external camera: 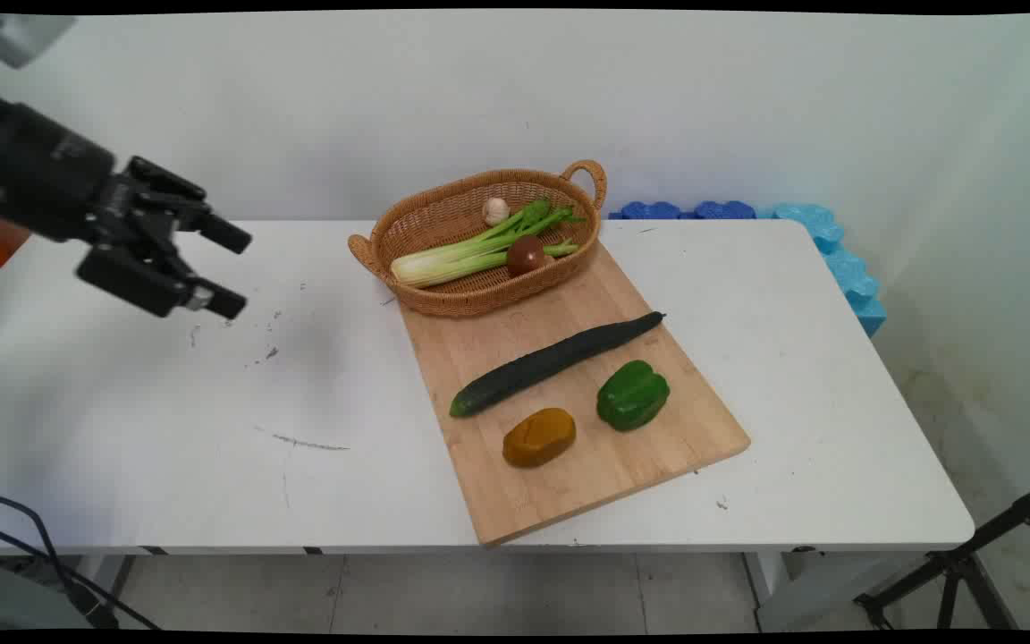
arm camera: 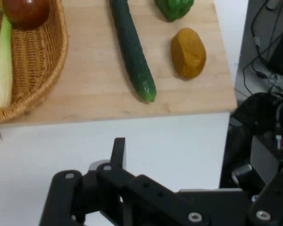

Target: Pick up the cucumber from the cutting board

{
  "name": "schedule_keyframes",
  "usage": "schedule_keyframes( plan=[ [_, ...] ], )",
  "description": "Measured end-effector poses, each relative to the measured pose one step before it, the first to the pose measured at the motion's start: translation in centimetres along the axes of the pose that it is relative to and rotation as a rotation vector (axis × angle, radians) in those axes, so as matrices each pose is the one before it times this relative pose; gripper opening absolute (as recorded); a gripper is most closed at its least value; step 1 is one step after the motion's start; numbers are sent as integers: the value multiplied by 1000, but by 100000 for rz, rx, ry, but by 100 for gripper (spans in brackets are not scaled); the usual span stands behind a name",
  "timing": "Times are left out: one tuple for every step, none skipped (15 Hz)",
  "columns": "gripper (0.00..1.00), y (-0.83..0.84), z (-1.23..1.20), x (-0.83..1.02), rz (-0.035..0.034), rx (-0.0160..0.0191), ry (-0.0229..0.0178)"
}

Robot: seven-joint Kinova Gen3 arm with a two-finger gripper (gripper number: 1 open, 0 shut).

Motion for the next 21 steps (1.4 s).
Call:
schedule_keyframes(
  plan=[
    [100, -95, 435, 412, -252, 489, 18],
    [100, -102, 674, 682, -280, 817, -179],
    [100, -93, 878, 958, -870, 1178, -132],
    [100, -17, 1037, 1173, -835, 1244, -349],
    [100, 90, 945, 1062, -849, 1179, -423],
    [100, 198, 1254, 1314, -1470, 1352, -430],
    [100, 246, 1368, 1351, -1503, 1247, -522],
    [100, 310, 1229, 1148, -1230, 971, -490],
    [100, 411, 1554, 1346, -1654, 1049, -591],
    [100, 414, 1573, 1272, -1585, 1065, -705],
    [100, 383, 1577, 1186, -1509, 1049, -849],
    [100, 305, 1403, 923, -1010, 992, -1083],
    [100, 288, 1591, 930, -1338, 1237, -1320],
    [100, 189, 1404, 702, -1148, 1035, -1338],
    [100, 230, 1667, 737, -1169, 1081, -1755],
    [100, 192, 1559, 629, -1238, 1036, -1676],
    [100, 154, 1321, 444, -954, 785, -1557],
    [100, 163, 1545, 422, -1108, 718, -1803],
    [100, 143, 1527, 345, -1009, 551, -1627],
    [100, 143, 1186, 300, -739, 387, -1208],
    [100, 128, 1374, 267, -733, 401, -1470]
  ],
)
